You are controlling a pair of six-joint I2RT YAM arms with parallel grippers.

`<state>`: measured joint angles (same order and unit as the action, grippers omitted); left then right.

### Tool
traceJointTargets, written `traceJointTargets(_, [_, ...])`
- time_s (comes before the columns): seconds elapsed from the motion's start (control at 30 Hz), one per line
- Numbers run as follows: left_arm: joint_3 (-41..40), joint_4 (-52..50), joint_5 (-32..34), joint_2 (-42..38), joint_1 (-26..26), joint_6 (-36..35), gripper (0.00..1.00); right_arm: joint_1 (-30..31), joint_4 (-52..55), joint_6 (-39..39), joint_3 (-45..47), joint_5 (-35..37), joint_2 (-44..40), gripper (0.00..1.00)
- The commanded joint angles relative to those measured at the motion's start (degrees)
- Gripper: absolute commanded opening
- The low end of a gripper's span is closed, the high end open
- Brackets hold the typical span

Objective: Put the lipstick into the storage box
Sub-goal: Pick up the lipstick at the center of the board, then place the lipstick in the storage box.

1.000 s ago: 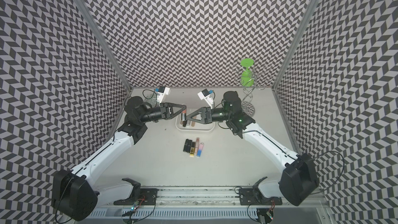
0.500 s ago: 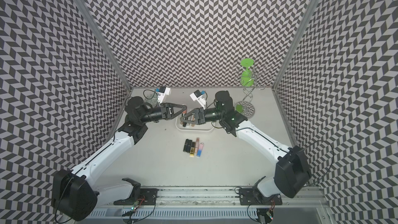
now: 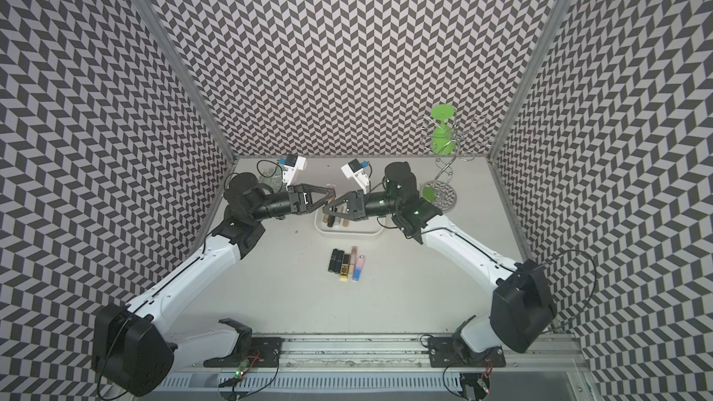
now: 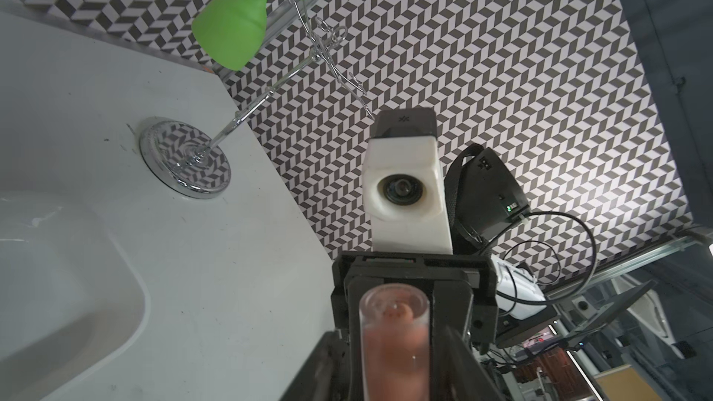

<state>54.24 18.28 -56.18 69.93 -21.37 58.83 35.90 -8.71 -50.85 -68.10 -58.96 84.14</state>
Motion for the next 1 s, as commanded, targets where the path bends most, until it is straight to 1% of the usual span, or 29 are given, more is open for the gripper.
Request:
traceJointTargets(0.0, [2.24,-2.59,0.52,-1.03,0.04,-3.02,0.62,0.40,-2.24,1.13,-1.76,1.12,-0.31,0.17])
traceJointTargets(0.03, [2.57,-3.17,0.54,-1.09,0.23,-3.41,0.73,0.45,-1.45,1.57,-1.65,1.18,-0.51,0.17])
traceJointTargets(0.07, [2.91,-3.76,0.65,-1.18,0.44,-3.68,0.98,0.41,-0.71,2.15,-1.69,1.30,-0.68,0.17])
traceJointTargets(0.2, [3.64,-5.01,0.99,-1.66,1.28,-4.42,0.99,-0.21,6.10,6.09,-2.57,3.81,-0.99,0.17])
traceJointTargets(0.33, [4.18,-7.83,2.14,-2.40,1.78,-6.50,0.99,-1.45,16.79,11.98,-4.59,10.99,-0.64,0.17])
traceJointTargets(0.4, [5.21,-14.13,4.73,-2.74,1.86,-10.39,0.99,-1.62,22.04,14.94,-5.86,16.68,-0.37,0.17])
traceJointTargets(0.47, [7.50,-24.54,10.12,-2.78,2.13,-16.55,0.99,-1.69,27.38,17.39,-7.86,21.45,0.68,0.17])
traceJointTargets(0.57, [8.93,-33.88,16.05,-3.49,2.55,-22.16,0.99,-1.65,34.13,20.31,-11.40,27.21,3.42,0.17])
traceJointTargets(0.77, [9.93,-43.02,23.88,-4.98,2.64,-27.95,0.99,-1.67,43.63,24.85,-17.82,37.07,9.67,0.18])
traceJointTargets(0.87, [9.92,-47.12,28.21,-4.83,2.64,-30.42,0.99,-1.70,47.15,26.38,-21.39,39.62,13.42,0.19])
traceJointTargets(0.97, [8.79,-49.27,30.33,-4.63,2.64,-32.52,0.99,-1.94,50.49,27.70,-24.94,40.32,17.96,0.19])
